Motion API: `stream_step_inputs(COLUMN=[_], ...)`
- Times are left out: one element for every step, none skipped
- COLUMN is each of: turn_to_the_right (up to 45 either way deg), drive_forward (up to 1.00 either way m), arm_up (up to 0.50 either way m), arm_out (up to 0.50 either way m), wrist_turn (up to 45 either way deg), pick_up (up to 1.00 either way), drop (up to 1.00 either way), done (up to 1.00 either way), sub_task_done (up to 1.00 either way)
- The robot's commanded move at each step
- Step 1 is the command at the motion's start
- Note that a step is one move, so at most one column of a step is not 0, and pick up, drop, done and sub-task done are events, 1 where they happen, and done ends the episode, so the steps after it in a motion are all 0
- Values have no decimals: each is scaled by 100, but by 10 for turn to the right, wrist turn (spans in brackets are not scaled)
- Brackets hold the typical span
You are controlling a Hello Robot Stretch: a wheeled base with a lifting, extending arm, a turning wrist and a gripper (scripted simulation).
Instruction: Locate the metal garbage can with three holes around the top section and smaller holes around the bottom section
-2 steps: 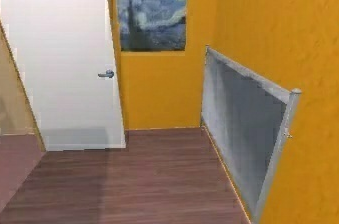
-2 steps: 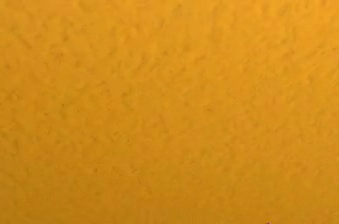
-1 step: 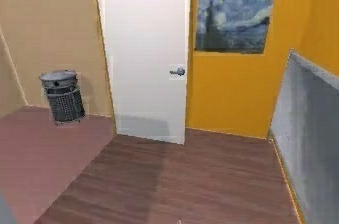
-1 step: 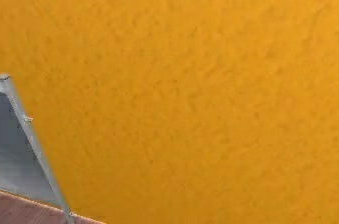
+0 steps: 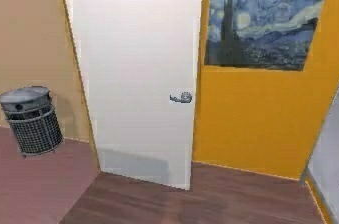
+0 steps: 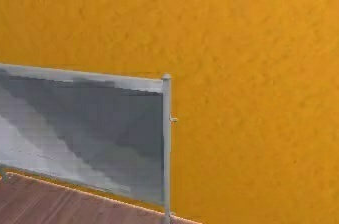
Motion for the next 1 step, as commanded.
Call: stream_step_inputs(turn_to_the_right=[-450], drive_forward=[0], arm_up=[0], arm_out=[0], wrist_turn=[0], pick_up=[0], drop=[0], done=[0], sub_task_done=[0])
